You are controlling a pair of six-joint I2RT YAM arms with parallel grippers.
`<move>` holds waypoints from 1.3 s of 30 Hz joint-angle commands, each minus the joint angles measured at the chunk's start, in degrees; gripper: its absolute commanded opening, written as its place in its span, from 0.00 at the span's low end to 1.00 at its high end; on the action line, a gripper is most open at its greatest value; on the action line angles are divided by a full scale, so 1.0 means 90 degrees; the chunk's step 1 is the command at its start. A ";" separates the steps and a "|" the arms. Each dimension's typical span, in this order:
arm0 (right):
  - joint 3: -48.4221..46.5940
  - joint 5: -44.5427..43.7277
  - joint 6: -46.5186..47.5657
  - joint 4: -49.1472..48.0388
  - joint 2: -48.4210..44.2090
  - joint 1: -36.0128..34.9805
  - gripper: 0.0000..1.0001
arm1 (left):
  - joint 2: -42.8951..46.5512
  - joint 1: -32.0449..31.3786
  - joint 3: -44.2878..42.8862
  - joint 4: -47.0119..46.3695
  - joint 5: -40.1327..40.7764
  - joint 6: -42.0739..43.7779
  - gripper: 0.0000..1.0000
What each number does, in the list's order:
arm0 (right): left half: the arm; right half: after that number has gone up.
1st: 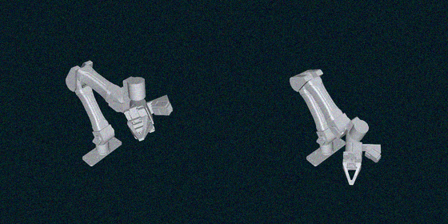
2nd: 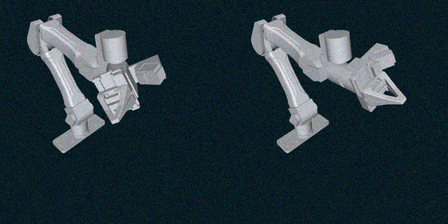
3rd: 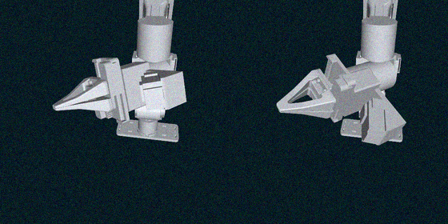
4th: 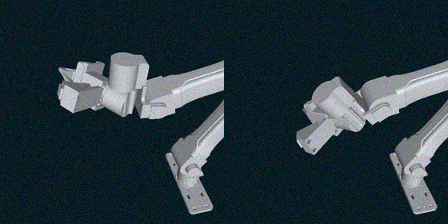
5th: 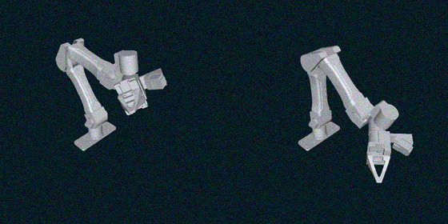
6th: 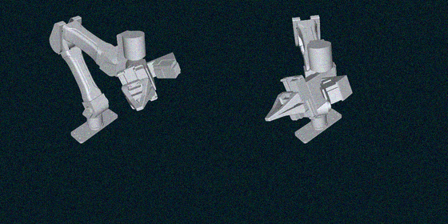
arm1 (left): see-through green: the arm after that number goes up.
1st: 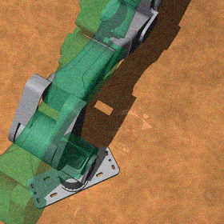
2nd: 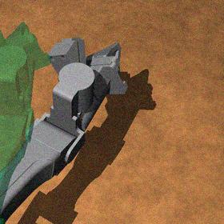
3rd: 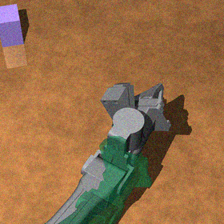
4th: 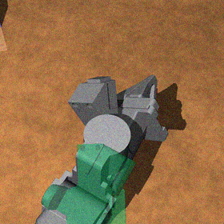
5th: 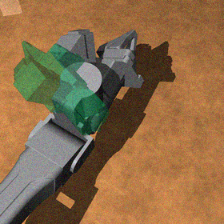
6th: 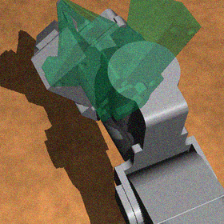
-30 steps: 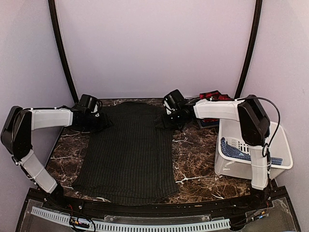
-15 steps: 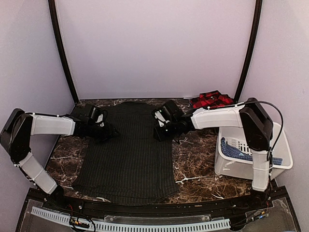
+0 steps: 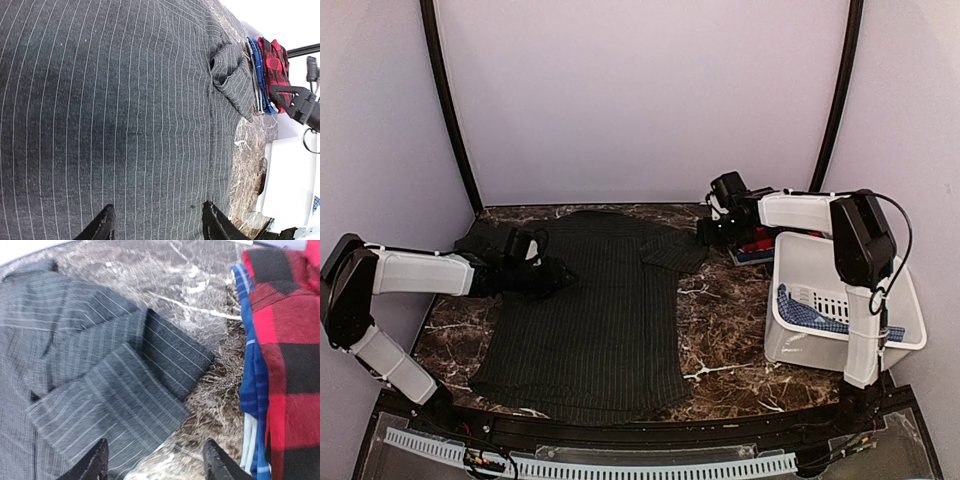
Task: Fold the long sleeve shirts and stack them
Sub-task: Adjust the sleeve at the center of the board, then pick up the sleeve from the center of the board.
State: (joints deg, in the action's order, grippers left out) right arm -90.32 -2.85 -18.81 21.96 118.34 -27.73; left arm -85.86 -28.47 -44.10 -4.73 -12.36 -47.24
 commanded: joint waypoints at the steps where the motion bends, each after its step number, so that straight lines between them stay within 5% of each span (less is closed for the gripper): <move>1: -0.0346 0.0514 -0.0073 0.0215 0.0449 0.0143 0.64 | 0.0294 -0.0165 0.0230 -0.0542 0.0288 -0.0340 0.57; 11: -0.0227 0.1047 -0.0475 -0.0060 0.0961 0.0209 0.67 | 0.0626 -0.0267 0.0362 -0.0572 0.0527 -0.0447 0.57; 17: -0.0001 0.1043 -0.0689 -0.0415 0.0837 0.0220 0.53 | 0.0737 -0.0273 0.0465 -0.0540 0.0559 -0.0465 0.57; 28: 0.0165 0.0931 -0.0564 -0.0730 0.0407 0.0221 0.05 | 0.0781 -0.0274 0.0568 -0.0599 0.0580 -0.0526 0.57; 39: 0.0875 0.0830 -0.0288 -0.1277 -0.0551 -0.0025 0.00 | 0.0757 -0.0274 0.0506 -0.0902 0.0216 -0.0633 0.58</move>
State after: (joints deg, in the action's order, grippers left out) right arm -83.61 5.91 -23.53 14.17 117.82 -26.46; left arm -80.64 -30.57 -39.90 -9.85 -8.25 -51.94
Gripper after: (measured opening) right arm 0.006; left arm 0.577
